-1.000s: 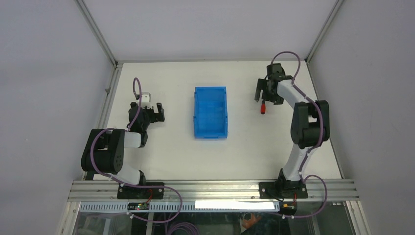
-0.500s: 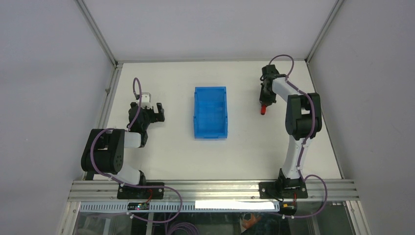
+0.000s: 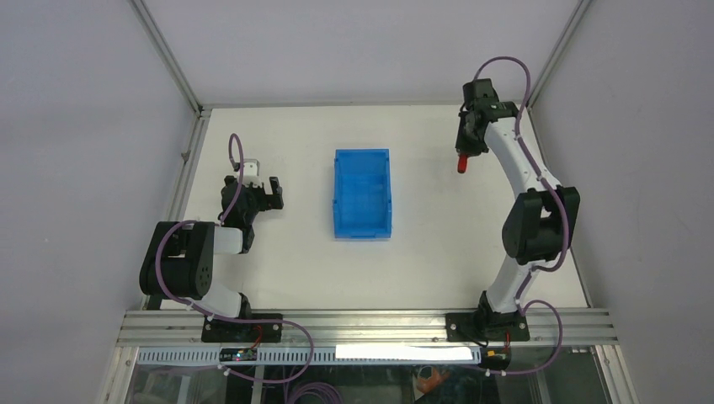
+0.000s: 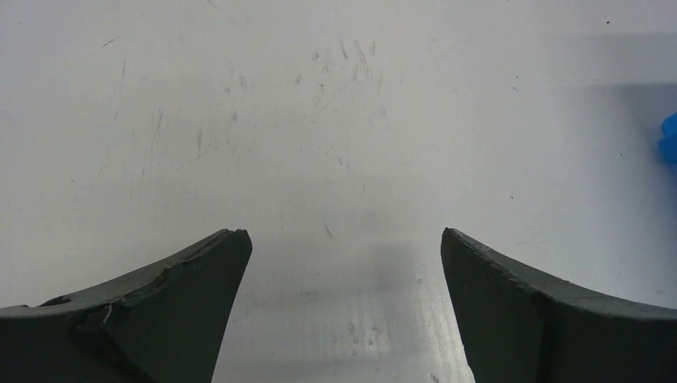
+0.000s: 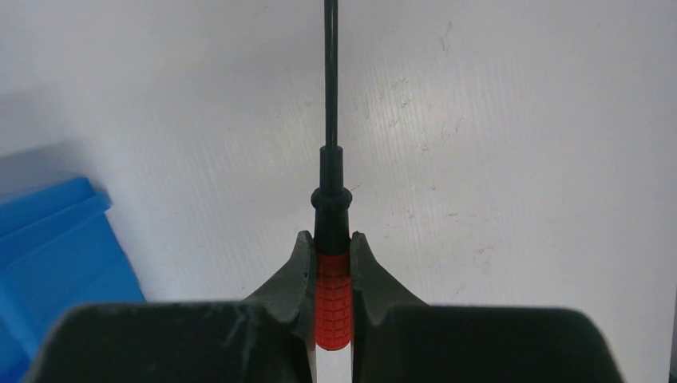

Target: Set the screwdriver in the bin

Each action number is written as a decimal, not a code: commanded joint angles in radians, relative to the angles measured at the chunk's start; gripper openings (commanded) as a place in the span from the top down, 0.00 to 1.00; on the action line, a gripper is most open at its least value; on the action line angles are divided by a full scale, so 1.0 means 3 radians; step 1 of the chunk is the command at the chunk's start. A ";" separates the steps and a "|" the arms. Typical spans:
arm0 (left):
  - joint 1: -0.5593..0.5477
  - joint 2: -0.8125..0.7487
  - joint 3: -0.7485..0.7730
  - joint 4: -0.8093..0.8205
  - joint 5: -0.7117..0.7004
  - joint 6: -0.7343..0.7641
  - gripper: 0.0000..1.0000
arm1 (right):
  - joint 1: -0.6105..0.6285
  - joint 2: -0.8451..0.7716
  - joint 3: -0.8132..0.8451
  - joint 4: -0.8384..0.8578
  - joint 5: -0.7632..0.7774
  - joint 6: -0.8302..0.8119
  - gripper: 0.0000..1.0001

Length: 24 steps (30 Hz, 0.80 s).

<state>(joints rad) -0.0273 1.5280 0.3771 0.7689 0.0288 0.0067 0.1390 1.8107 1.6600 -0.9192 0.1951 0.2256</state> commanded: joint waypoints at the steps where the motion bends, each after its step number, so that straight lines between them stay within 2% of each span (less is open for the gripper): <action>1: -0.0041 -0.0068 0.0016 0.0127 0.0035 -0.0053 0.01 | 0.0306 -0.0305 0.0305 -0.0432 0.0142 -0.0101 0.99; 8: -0.0038 -0.0067 0.0016 0.0127 0.0034 -0.0053 0.01 | 0.1225 -0.0589 0.0390 -0.0268 0.0312 -0.0087 0.98; 14: -0.0041 -0.0070 0.0016 0.0126 0.0032 -0.0053 0.01 | 0.2073 -0.0519 0.0598 -0.0044 0.0505 -0.0154 0.98; 18: -0.0041 -0.0070 0.0016 0.0124 0.0036 -0.0053 0.01 | 0.2308 -0.0405 0.0590 0.0122 0.0569 -0.0169 0.98; 24: -0.0041 -0.0068 0.0016 0.0127 0.0036 -0.0053 0.01 | 0.2432 -0.0334 0.0099 0.0651 0.0553 -0.0187 0.95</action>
<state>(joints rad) -0.0273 1.5280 0.3771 0.7689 0.0288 0.0063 0.8604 1.6913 1.7603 -0.8612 0.3305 0.1837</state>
